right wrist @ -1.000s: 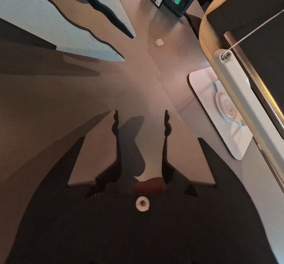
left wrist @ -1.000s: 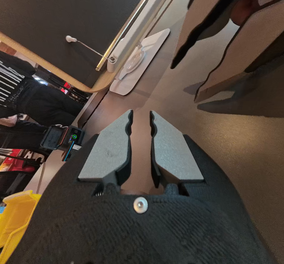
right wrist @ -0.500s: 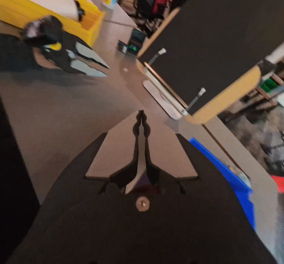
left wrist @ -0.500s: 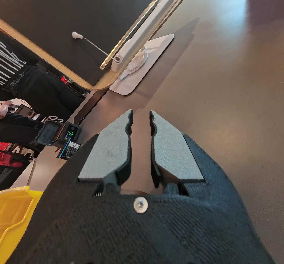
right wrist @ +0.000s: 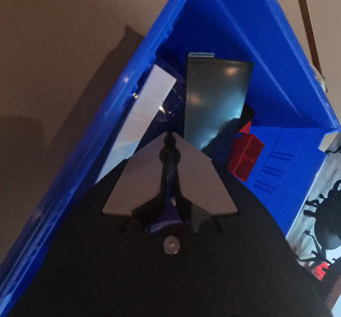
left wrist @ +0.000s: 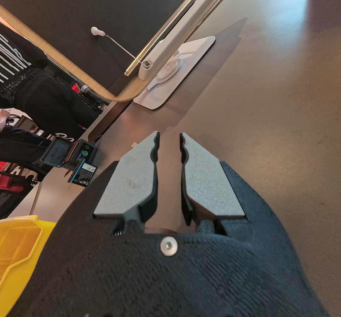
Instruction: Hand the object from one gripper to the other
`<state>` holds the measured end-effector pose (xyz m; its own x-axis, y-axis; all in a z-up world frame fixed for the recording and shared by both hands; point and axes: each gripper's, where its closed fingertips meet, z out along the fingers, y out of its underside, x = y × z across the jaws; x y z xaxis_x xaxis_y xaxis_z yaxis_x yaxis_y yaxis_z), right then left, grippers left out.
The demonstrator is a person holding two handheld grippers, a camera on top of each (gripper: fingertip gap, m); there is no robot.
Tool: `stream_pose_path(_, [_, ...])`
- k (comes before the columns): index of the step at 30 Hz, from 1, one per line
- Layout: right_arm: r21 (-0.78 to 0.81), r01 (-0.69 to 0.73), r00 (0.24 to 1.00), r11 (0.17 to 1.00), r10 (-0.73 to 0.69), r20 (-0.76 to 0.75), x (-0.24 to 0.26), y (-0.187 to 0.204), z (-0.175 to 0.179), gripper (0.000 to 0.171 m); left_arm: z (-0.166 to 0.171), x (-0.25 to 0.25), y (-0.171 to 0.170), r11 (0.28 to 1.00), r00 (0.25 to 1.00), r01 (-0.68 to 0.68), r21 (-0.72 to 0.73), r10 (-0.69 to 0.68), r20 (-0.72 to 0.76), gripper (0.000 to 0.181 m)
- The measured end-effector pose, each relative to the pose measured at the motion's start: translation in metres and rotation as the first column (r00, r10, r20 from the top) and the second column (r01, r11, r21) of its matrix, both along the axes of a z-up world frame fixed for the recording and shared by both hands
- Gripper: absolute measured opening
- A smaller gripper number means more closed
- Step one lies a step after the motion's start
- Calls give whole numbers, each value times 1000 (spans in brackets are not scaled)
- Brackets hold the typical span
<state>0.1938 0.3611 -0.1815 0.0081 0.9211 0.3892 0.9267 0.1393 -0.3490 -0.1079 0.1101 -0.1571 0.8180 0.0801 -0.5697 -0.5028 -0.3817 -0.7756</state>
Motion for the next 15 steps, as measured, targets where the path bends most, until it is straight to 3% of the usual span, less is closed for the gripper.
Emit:
stream_pose_path(4, [-11,39,999,999,-39,31,-7,9,1,0,-1,-1,0,1000,1000,0,-7,0,7,19])
stream_pose_path(8, [95,45,998,994,-42,-38,-8,4,46,0,-1,-3,0,1000,1000,-3,-10,3,29,19])
stream_pose_path(12, [96,-18,965,995,43,-257,-34,-33,114,0,1,-4,-2,1000,999,-2,0,2,53,19])
stream_pose_path(15, [4,-181,900,983,168,-402,-75,-94,147,3,1,-6,-3,1000,998,-11,5,11,59,19])
